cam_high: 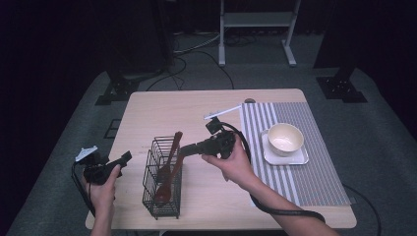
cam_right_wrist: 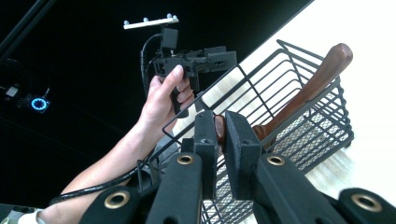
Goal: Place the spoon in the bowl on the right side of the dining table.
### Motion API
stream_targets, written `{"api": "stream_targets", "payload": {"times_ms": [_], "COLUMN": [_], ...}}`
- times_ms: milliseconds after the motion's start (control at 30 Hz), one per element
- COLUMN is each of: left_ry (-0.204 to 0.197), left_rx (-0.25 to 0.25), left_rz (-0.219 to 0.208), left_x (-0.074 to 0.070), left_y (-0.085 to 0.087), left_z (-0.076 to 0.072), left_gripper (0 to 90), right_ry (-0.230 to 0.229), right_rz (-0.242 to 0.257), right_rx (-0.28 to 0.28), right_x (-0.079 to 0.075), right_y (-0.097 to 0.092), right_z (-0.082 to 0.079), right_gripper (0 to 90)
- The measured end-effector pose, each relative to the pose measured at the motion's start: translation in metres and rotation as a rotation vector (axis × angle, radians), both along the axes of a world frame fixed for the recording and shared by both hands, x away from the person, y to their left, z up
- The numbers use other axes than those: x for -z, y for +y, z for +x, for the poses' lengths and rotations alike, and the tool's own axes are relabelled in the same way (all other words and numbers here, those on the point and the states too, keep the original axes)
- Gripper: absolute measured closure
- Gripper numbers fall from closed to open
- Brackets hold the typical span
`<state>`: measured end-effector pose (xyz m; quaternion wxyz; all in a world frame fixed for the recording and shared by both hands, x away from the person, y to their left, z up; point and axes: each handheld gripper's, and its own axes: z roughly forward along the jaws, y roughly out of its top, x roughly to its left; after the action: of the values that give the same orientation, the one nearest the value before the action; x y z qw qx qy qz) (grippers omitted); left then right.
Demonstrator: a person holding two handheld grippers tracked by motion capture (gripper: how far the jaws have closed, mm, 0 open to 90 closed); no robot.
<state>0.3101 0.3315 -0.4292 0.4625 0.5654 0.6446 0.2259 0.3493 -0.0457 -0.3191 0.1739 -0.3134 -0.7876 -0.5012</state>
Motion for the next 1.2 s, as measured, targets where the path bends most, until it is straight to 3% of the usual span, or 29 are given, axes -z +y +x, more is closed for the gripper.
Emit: {"api": "stream_targets", "payload": {"times_ms": [700,1200], "left_ry": [0.005,0.004], "left_rx": [0.002,-0.001], "left_rz": [0.008,0.009], "left_x": [0.0,0.0], "left_y": [0.0,0.001], "left_z": [0.0,0.0], "left_gripper": [1.2,1.2], "right_ry": [0.038,0.074], "right_rz": [0.06,0.085], "right_rx": [0.02,0.039], "right_x": [-0.019,-0.017], "right_y": [-0.023,-0.041], "right_z": [0.007,0.01], "right_gripper": [83.3,83.3]}}
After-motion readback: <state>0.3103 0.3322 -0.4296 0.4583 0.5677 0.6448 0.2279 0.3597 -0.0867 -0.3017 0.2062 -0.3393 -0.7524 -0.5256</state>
